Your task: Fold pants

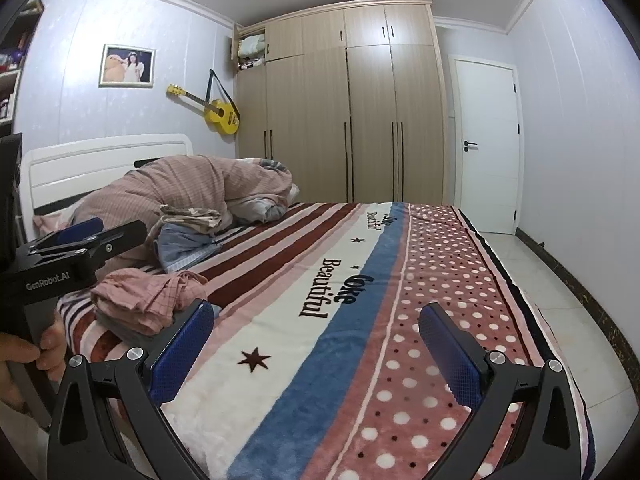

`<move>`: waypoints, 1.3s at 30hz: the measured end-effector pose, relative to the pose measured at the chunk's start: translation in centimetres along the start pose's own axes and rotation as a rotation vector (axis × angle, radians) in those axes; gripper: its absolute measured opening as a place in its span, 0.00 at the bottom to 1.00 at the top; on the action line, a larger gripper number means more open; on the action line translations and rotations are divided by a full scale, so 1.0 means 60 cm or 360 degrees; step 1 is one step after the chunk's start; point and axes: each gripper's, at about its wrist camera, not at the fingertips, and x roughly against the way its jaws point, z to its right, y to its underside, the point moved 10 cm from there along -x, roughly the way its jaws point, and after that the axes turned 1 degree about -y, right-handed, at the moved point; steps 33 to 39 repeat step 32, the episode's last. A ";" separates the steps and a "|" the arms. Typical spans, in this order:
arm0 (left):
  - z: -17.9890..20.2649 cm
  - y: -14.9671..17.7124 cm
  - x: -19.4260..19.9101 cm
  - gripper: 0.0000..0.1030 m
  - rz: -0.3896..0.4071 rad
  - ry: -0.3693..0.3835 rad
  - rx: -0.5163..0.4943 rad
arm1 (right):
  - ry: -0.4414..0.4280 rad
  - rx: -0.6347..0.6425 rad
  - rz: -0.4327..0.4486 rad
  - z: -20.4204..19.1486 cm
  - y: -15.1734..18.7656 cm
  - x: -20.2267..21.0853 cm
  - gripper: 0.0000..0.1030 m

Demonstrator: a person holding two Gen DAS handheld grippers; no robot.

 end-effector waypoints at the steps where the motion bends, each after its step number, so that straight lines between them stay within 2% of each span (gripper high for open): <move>1: 0.000 0.001 0.000 0.99 -0.0001 0.0001 0.0000 | 0.0000 0.0001 -0.0001 0.001 0.000 0.000 0.99; 11: 0.022 0.010 -0.013 0.99 -0.0022 0.0052 0.0003 | -0.0002 -0.0012 -0.0001 0.004 0.002 0.000 0.99; 39: 0.054 0.003 -0.026 0.99 -0.0013 0.0073 -0.0007 | 0.0012 -0.0042 0.0018 0.027 -0.006 0.006 0.99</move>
